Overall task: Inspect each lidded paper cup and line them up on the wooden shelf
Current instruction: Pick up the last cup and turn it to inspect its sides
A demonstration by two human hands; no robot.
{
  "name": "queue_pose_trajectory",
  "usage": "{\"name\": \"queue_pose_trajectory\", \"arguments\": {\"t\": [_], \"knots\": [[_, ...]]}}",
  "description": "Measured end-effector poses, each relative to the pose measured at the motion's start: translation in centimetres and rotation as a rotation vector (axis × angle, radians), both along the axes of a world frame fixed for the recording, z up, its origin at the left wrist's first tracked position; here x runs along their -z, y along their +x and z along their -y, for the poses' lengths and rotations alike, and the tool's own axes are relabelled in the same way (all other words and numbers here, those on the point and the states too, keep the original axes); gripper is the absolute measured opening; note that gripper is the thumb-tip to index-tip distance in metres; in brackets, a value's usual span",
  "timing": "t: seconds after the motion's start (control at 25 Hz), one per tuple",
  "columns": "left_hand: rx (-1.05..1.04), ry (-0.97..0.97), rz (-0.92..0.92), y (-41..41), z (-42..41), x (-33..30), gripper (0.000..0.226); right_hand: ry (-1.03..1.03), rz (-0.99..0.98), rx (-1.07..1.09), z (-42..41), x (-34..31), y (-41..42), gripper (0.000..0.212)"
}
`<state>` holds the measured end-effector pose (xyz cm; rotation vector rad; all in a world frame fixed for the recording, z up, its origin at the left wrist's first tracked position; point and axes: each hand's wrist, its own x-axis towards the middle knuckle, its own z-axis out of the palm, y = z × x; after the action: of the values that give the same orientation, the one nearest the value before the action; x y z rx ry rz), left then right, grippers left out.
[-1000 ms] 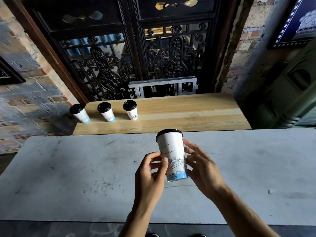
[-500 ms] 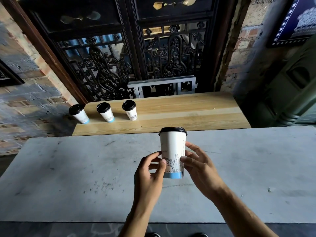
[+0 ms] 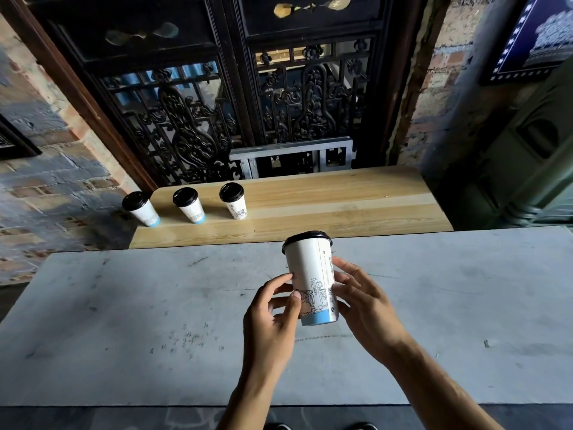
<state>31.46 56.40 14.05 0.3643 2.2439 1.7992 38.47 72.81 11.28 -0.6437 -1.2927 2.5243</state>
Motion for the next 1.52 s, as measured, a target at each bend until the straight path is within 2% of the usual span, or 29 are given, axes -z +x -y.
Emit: {"name": "queue_pose_trajectory", "arguments": {"t": [0.32,0.52,0.76,0.92,1.08,1.28,1.4,1.52], "knots": [[0.052,0.046,0.098,0.0,-1.7,0.8,0.034,0.149,0.096,-0.034,-2.4,1.3,0.2,0.050],[0.036,0.013,0.202,-1.1,-4.2,1.5,0.043,0.506,0.091,-0.303,-5.9,0.3,-1.1,0.040],[0.057,-0.112,0.242,-4.5,-7.2,3.9,0.050,0.653,0.277,-0.410,-9.1,2.9,-5.1,0.064],[0.089,-0.173,0.310,-10.1,-9.6,7.7,0.059,0.784,0.381,-0.456,-10.6,6.6,-10.4,0.073],[0.146,-0.218,0.329,-17.8,-13.2,13.0,0.061,0.912,0.434,-0.397,-12.7,10.9,-17.6,0.062],[0.175,-0.185,0.204,-29.9,-19.2,20.9,0.067,1.135,0.408,-0.256,-17.3,18.0,-29.9,0.054],[0.218,-0.170,0.114,-35.4,-21.8,24.1,0.059,1.276,0.409,-0.204,-19.9,20.7,-35.0,0.051],[0.213,-0.143,0.056,-39.4,-23.9,27.0,0.056,1.301,0.351,-0.202,-22.0,23.3,-38.6,0.055]]}}
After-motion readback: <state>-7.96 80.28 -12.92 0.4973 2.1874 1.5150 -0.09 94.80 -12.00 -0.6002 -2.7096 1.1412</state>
